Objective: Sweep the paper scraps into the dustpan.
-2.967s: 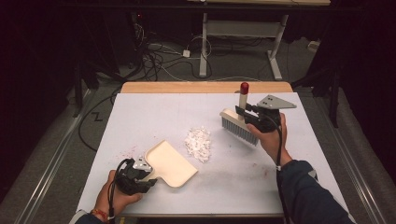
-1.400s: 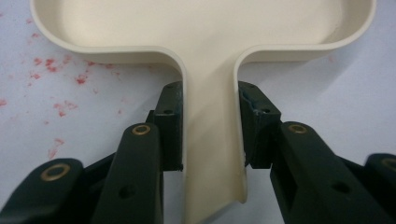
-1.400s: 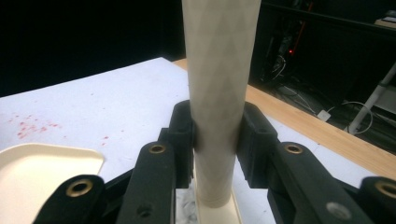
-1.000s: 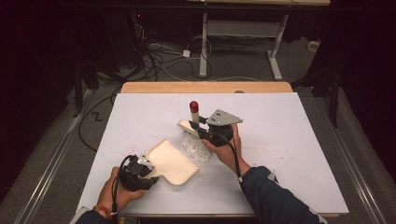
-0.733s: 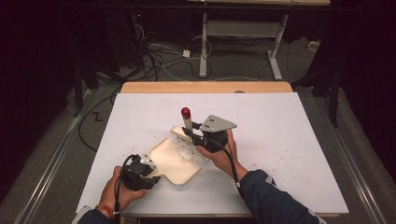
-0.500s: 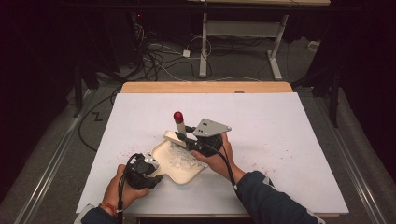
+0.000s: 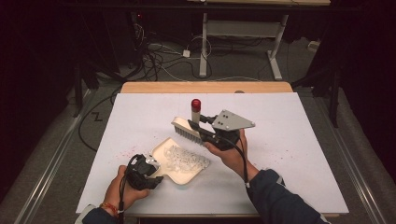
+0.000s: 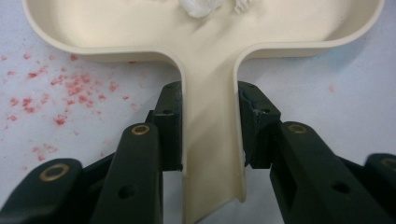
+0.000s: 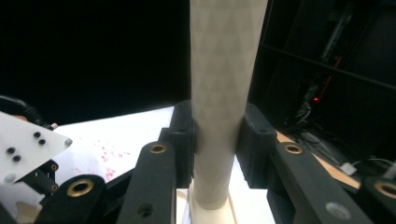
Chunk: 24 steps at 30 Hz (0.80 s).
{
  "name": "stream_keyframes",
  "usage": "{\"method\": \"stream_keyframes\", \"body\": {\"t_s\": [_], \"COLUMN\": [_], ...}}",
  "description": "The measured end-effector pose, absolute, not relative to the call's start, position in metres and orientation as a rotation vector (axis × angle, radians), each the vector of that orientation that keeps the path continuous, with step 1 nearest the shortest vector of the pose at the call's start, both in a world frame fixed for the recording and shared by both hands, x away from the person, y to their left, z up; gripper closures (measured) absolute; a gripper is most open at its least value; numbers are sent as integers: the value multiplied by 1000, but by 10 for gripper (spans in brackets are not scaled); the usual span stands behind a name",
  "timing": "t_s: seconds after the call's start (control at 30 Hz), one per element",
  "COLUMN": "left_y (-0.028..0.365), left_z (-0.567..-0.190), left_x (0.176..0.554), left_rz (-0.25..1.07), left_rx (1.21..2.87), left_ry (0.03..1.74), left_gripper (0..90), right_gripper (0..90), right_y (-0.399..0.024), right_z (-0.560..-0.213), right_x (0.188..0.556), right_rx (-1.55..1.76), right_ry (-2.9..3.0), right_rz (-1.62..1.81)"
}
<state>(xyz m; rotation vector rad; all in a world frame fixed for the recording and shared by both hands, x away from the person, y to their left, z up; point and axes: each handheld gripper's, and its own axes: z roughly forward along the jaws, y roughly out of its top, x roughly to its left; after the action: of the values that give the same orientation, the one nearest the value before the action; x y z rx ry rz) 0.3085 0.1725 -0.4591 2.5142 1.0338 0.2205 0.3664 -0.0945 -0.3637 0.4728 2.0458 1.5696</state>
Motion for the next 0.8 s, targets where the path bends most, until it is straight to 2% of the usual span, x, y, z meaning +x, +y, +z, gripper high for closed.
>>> {"method": "stream_keyframes", "body": {"t_s": [0.2, 0.33, 0.47, 0.6, 0.8], "left_y": [173, 172, 172, 171, 169], "left_z": [-459, -459, -460, -459, -458], "left_x": [308, 307, 306, 304, 302], "left_rz": [219, 224, 225, 232, 247], "left_rx": [2511, 2519, 2513, 2519, 2523], "left_ry": [1036, 1035, 1039, 1042, 1044], "left_gripper": [629, 629, 629, 629, 629], "right_gripper": [711, 711, 711, 712, 711], "right_y": [-127, -157, -166, -162, -123], "right_z": [-364, -382, -392, -401, -404], "right_x": [357, 341, 332, 322, 309], "right_rx": [555, 627, 658, 661, 620], "right_ry": [2055, 2052, 2080, 2131, 2140], "right_rz": [1547, 1501, 1462, 1452, 1411]}}
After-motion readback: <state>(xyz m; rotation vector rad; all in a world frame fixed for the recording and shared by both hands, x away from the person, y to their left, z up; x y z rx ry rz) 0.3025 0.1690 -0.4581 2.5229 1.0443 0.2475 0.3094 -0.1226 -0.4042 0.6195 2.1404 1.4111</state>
